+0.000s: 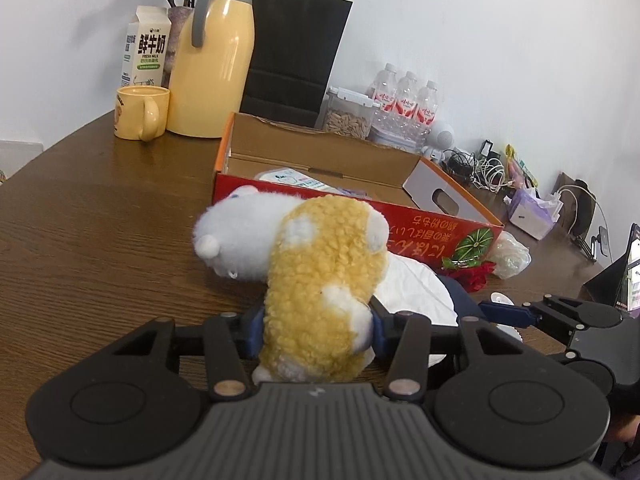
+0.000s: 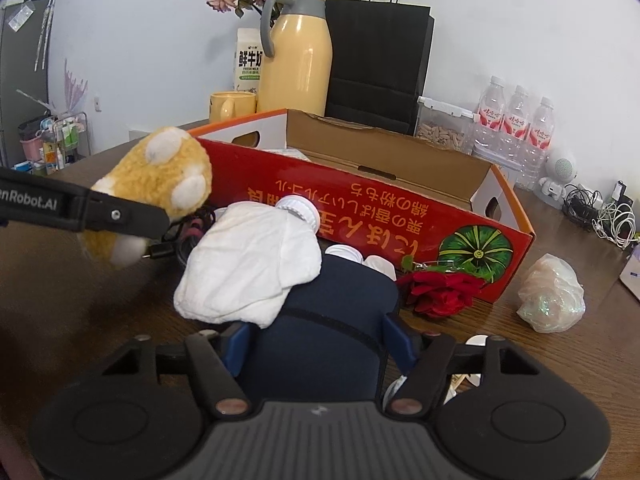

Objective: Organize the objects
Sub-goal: 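Grasp the navy zippered pouch with the right gripper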

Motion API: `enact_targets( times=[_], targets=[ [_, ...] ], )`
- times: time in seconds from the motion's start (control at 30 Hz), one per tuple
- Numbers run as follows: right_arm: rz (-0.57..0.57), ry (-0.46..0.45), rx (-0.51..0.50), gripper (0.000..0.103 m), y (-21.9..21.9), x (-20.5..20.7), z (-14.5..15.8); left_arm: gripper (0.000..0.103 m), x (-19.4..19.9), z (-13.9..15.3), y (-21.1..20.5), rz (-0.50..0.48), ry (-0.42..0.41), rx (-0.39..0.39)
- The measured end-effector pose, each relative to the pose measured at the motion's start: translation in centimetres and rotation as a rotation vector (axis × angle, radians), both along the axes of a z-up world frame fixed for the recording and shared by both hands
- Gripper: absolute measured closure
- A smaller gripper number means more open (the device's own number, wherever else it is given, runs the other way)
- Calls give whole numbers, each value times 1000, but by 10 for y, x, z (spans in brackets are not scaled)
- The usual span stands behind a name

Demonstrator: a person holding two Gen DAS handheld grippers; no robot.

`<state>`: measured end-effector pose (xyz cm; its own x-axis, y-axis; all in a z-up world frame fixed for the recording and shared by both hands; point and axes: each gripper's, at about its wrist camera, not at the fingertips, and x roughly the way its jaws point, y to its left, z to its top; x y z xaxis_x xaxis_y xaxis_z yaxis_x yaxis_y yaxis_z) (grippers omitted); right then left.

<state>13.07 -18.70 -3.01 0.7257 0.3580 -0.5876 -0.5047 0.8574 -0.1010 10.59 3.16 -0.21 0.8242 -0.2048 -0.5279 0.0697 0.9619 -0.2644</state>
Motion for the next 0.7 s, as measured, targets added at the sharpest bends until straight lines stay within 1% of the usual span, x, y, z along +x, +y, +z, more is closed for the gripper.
enact_targets(
  times=[0.13, 0.27, 0.3, 0.47, 0.57, 0.7],
  targets=[
    [0, -5, 8, 43, -5, -7, 4, 54, -7, 2, 8, 18, -1, -1],
    [5, -16, 26, 57, -9, -13, 10, 54, -12, 5, 14, 36, -13, 0],
    [7, -19, 27, 57, -10, -13, 11, 54, -13, 5, 14, 38, -14, 1],
    [-13, 3, 53, 52, -13, -12, 11, 54, -17, 3, 15, 47, -1, 11],
    [-30, 13, 66, 45, -15, -16, 10, 54, -22, 0, 16, 48, 4, 18],
    [-56, 28, 81, 38, -21, -18, 6, 54, -26, -2, 19, 54, 1, 25]
  ],
)
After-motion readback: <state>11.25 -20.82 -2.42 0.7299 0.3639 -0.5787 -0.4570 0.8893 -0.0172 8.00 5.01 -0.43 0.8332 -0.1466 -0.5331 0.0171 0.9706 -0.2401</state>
